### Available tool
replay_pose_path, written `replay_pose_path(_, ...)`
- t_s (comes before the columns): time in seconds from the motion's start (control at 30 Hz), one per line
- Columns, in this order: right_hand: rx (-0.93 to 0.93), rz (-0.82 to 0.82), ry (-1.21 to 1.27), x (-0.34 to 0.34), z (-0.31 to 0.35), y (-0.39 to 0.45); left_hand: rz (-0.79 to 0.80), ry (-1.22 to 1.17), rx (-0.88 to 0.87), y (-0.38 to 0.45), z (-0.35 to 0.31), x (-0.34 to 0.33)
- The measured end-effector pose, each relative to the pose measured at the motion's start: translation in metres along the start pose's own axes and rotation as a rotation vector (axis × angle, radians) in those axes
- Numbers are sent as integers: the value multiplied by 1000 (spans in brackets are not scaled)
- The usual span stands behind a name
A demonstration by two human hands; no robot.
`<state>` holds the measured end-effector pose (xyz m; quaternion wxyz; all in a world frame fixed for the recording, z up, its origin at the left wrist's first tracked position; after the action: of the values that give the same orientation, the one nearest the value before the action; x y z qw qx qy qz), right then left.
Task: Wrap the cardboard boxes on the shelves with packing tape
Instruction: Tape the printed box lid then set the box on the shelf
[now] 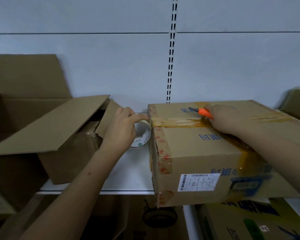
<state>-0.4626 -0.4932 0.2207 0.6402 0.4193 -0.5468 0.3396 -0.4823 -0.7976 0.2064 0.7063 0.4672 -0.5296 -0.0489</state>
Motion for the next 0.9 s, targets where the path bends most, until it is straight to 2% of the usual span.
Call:
replay_pose_path(0.1, 9, -34, 60, 8, 9, -4, 33, 121, 51, -11, -7, -6)
replay_pose_path(0.3, 118, -54, 119, 5, 73, -20, -27, 99, 283, -24, -30, -21)
replay_pose_path(0.5, 184, -11, 132, 1, 79, -24, 24, 150, 306, -36, -39, -20)
replay_pose_path(0.7, 332, 103, 149, 10, 77, -34, -89, 169, 220, -37, -48, 8)
replay_pose_path(0.73, 325, 87, 151, 12, 74, -36, -75, 166, 219, -35, -48, 10)
replay_pose_path(0.8, 263, -10, 185, 23, 61, -44, 65, 228, 229, -27, -45, 10)
replay_pose_path(0.9, -23, -361, 221, 53, 7, -70, 329, 333, 134, -1, -42, 0)
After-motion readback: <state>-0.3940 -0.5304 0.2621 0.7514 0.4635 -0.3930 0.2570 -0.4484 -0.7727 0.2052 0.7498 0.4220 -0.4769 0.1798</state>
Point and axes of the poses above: each hand's wrist, its own y-axis towards the middle knuckle, its own x-axis out of the back of the hand, z = x × y, the point moved 6 cm from there along y, towards the middle knuckle, and after that the axes turned 15 degrees about -x, right-handed, at the moved point
